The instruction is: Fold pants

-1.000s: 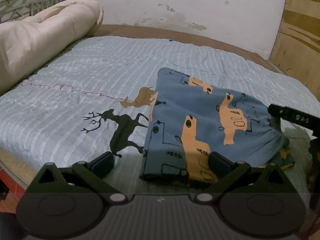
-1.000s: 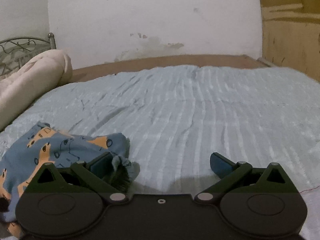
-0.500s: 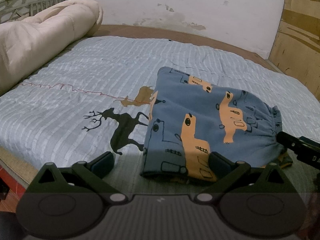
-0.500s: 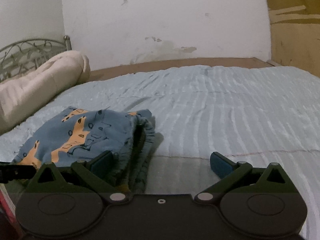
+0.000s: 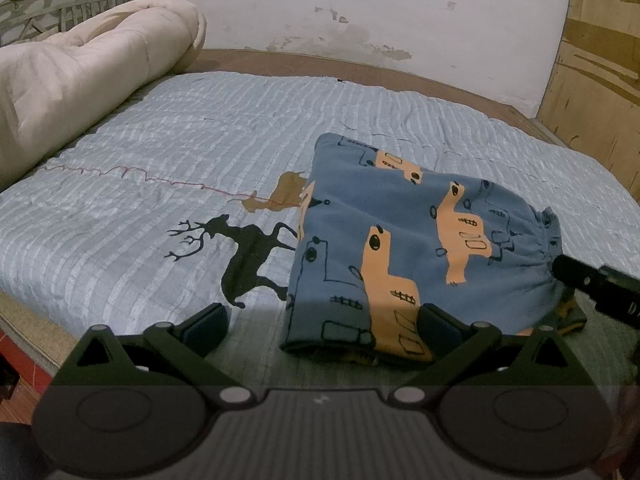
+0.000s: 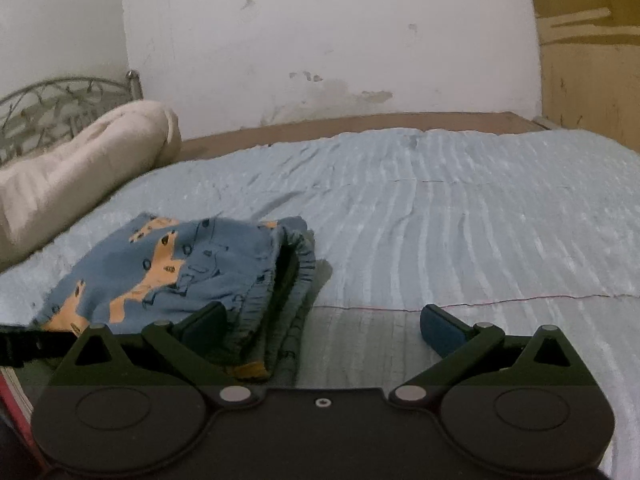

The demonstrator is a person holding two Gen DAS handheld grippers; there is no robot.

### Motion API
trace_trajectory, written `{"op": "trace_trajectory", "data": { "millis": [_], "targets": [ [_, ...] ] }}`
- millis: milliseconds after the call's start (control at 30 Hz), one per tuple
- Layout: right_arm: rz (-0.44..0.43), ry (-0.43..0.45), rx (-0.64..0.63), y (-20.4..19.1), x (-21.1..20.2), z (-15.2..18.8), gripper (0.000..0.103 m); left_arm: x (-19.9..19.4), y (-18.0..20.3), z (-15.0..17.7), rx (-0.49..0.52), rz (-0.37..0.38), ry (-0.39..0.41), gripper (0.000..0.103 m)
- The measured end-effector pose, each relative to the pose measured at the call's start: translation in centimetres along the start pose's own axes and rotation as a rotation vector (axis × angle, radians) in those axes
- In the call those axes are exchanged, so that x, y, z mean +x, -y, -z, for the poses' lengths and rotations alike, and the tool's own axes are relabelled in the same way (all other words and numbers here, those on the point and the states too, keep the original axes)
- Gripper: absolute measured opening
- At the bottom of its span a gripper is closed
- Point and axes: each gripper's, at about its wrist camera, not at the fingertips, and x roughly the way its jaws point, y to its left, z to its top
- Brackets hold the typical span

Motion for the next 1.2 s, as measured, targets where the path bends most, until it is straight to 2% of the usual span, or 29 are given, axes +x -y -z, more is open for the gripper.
{"op": "trace_trajectory", "data": {
  "millis": [267, 400, 533, 633, 767, 900, 1100, 1200],
  "targets": [
    [-0.053, 0.039, -0.037, -0.8, 1.6, -3.2, 0.102, 0.0, 0.0, 0.0, 0.0, 0.001, 0.0, 0.102],
    [-0.071, 0.011, -0.041, -1.7, 4.2, -5.0, 0.102, 0.0, 0.0, 0.0, 0.0, 0.002, -0.001, 0.102],
    [-0.029, -0.038, -0.062, -2.1, 6.6, -5.0, 0.102, 0.0, 0.1, 0.0, 0.001, 0.001, 0.0, 0.102],
    [-0.012, -0.073, -0.006, -0.9, 7.5, -4.6, 0.102, 0.0, 0.1, 0.0, 0.001, 0.001, 0.0, 0.102],
    [-0.019, -0.018, 0.058, 0.1, 6.0, -4.4, 0.102, 0.0, 0.1, 0.1, -0.001, 0.002, 0.0, 0.102],
    [-0.116, 0.002, 0.073, 0.6, 3.7, -3.6, 0.102, 0.0, 0.1, 0.2, -0.001, 0.003, 0.001, 0.102],
    [-0.152, -0.038, 0.011, 0.6, 1.7, -0.4, 0.102, 0.0, 0.1, 0.2, 0.002, 0.001, 0.002, 0.102],
    [-0.148, -0.009, -0.017, 0.6, 1.1, 0.7, 0.102, 0.0, 0.1, 0.2, 0.001, 0.0, 0.002, 0.102]
  ]
}}
